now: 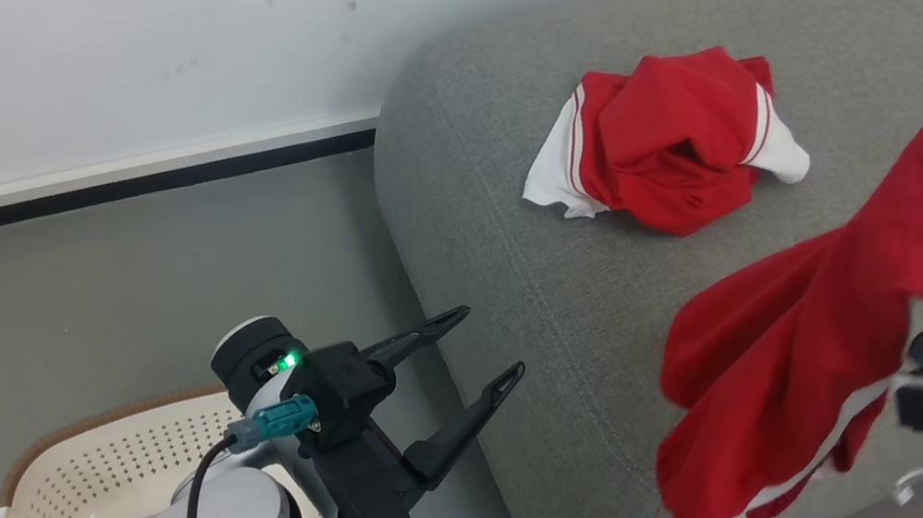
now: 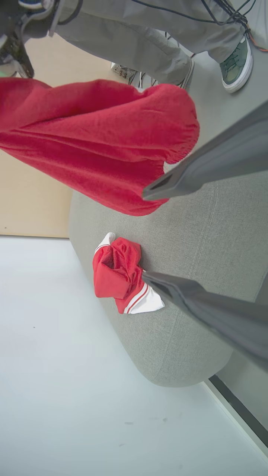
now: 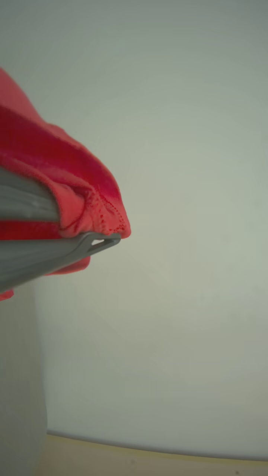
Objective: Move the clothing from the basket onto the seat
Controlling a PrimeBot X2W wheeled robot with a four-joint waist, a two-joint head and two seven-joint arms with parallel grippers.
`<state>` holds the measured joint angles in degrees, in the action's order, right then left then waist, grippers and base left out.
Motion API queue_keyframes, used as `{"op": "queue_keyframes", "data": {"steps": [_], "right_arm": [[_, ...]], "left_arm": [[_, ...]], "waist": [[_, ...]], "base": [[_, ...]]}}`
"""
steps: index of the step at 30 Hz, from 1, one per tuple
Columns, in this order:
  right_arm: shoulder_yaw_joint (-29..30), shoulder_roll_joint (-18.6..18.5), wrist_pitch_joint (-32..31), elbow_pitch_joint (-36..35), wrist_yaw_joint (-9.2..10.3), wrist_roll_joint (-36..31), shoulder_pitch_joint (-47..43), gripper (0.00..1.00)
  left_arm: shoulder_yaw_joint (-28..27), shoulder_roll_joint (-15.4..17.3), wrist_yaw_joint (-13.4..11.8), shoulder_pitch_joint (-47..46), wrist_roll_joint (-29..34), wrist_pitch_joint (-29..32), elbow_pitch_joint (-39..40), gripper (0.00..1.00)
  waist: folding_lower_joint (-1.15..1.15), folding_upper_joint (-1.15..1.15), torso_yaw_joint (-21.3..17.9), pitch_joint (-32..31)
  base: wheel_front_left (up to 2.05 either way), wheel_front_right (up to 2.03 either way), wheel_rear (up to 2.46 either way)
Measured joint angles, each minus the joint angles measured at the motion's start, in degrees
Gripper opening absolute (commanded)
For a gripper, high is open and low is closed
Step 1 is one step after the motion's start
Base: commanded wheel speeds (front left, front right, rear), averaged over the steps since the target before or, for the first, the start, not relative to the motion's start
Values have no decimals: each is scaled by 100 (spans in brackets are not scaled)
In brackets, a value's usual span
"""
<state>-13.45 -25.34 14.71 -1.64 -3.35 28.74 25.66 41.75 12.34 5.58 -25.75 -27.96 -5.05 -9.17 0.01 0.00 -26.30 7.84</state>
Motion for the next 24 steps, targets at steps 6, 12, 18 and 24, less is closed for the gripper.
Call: {"op": "queue_keyframes", "data": {"steps": [6, 12, 18, 24], "right_arm": [[201, -294, 1, 584, -182, 90, 783, 0], [393, -630, 0, 1346, -271, 155, 1329, 0], [603, -1077, -53, 2120, -288, 169, 1958, 0], [598, -1270, -164, 2724, -322, 148, 2622, 0]], "left_arm": [[54, -66, 4, -100, 0, 60, 20, 100], [97, -74, 7, -131, 4, 113, 66, 100], [92, -20, 46, -261, 32, 193, 242, 100], [73, 24, 46, -438, 40, 296, 381, 100]], "waist": [[0, 0, 154, 146], [0, 0, 317, 319], [0, 0, 543, 611], [0, 1, 802, 971]], "base": [[0, 0, 0], [0, 0, 0], [0, 0, 0], [0, 0, 0]]}}
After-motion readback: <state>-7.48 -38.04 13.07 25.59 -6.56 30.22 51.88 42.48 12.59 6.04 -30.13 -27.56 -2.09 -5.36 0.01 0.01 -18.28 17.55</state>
